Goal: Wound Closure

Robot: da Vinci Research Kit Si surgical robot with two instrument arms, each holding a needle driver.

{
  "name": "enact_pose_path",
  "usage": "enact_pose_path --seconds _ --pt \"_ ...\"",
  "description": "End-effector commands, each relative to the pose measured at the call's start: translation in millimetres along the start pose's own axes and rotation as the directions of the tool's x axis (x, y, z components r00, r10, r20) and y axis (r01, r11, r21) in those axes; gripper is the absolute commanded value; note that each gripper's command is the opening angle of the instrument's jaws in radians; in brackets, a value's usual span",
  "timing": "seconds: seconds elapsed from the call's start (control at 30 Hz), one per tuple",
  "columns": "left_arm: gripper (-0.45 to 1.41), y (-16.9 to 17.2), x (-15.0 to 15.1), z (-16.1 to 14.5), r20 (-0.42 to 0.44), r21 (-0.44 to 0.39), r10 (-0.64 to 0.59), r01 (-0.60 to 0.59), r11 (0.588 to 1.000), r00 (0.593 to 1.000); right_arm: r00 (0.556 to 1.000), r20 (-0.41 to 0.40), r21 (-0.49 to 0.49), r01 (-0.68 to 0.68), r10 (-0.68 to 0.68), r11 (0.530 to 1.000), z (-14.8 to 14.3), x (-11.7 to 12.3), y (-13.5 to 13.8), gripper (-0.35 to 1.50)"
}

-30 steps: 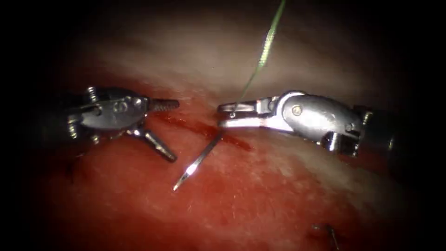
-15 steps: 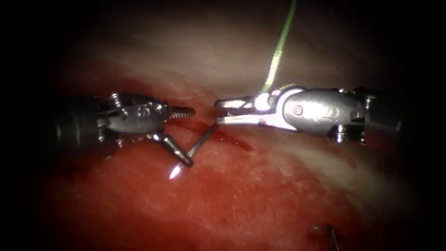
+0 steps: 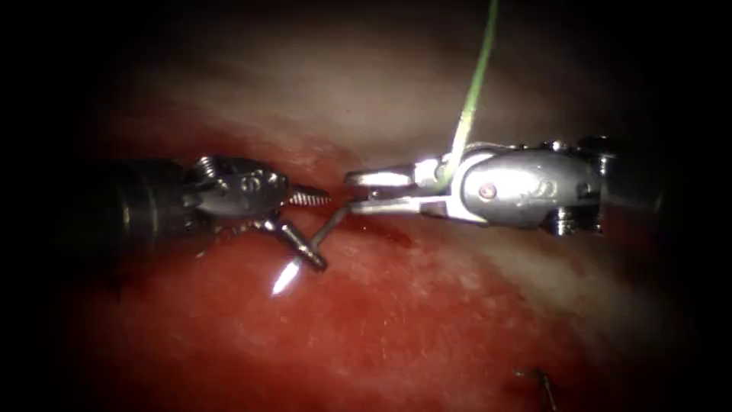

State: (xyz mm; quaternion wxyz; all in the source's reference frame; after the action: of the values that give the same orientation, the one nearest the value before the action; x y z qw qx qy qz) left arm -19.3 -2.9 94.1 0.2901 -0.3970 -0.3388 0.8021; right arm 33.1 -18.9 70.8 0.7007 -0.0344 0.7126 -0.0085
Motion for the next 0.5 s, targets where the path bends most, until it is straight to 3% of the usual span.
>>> enact_pose_path --seconds 0.03,0.2,0.23,0.27,0.3,0.37,0.5 --pt "0.54 -0.7 0.1 0.7 -0.001 -0.009 -0.007 0.007 1.000 1.000 1.000 -0.007 0.004 0.008 -0.008 1.000 0.8 -0.3 0.2 -0.35" --pt "0.36 -0.9 0.1 0.9 -0.001 -0.033 -0.011 0.011 0.999 1.000 1.000 -0.015 0.008 0.008 -0.008 1.000 1.0 0.1 0.1 -0.35" --pt "0.22 -0.8 0.0 1.1 0.000 -0.042 -0.019 0.019 0.999 1.000 1.000 -0.015 0.008 0.008 -0.007 1.000 1.0 0.1 0.1 -0.35" --pt "-0.13 -0.7 -0.1 1.2 0.004 -0.062 -0.080 0.080 0.995 0.997 1.000 -0.015 0.008 0.008 -0.007 1.000 1.0 0.2 0.1 -0.35" --pt "-0.13 -0.7 -0.1 1.2 0.004 -0.062 -0.080 0.080 0.995 0.997 1.000 -0.015 0.008 0.008 -0.007 1.000 1.0 0.2 0.1 -0.35" --pt "-0.45 -0.5 -0.3 1.2 0.008 -0.083 -0.135 0.136 0.987 0.991 1.000 -0.015 0.008 0.007 -0.007 1.000 1.0 0.1 0.1 -0.35" --pt "-0.45 -0.1 -0.5 0.9 0.029 -0.097 -0.172 0.174 0.980 0.985 1.000 -0.013 0.007 0.007 -0.007 1.000 1.0 0.1 0.1 -0.35"
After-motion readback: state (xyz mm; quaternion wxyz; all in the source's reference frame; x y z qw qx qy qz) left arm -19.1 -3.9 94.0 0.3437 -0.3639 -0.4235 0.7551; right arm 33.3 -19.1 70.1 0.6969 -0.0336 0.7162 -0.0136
